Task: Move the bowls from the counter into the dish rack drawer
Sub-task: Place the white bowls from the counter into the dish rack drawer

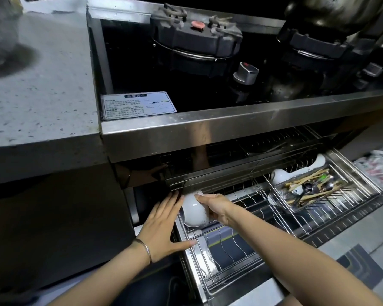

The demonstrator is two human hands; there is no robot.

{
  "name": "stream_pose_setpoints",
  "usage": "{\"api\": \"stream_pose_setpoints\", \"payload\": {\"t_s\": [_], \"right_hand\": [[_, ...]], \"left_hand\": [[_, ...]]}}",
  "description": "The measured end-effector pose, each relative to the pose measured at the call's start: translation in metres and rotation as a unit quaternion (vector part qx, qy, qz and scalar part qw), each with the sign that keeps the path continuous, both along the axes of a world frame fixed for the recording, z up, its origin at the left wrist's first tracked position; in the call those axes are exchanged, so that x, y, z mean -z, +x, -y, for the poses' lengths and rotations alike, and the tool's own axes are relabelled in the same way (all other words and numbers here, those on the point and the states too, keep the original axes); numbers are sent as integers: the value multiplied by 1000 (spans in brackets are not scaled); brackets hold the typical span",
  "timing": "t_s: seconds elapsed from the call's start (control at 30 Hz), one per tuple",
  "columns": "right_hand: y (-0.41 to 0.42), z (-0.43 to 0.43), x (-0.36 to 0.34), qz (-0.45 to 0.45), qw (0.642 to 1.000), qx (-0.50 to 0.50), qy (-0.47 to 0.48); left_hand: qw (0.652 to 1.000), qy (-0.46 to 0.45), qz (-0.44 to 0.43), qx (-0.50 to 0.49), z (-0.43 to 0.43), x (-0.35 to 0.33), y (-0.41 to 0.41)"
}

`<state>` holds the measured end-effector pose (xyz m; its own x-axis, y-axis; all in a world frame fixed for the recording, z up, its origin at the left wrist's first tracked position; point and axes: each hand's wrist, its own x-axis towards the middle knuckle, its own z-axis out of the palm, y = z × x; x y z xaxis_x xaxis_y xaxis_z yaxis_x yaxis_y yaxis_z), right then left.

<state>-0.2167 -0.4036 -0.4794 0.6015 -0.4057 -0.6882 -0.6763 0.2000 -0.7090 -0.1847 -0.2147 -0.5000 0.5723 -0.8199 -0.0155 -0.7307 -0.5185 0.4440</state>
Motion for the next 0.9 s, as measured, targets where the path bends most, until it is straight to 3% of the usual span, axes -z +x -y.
{"api": "stream_pose_setpoints", "payload": {"t_s": [0.3, 0.57, 0.73, 0.9], "right_hand": [[-11, 6, 1, 44, 994, -94, -31], [-24, 25, -43, 82, 976, -134, -151], [-65, 30, -120, 169, 959, -123, -191], [-98, 18, -216, 299, 914, -95, -258]], "left_hand": [[1000, 13, -6, 2, 0, 0, 0], [997, 67, -7, 22, 3, -23, -3], [998, 2, -31, 48, 17, -84, -15], [986, -117, 2, 115, 23, -188, -35]]}}
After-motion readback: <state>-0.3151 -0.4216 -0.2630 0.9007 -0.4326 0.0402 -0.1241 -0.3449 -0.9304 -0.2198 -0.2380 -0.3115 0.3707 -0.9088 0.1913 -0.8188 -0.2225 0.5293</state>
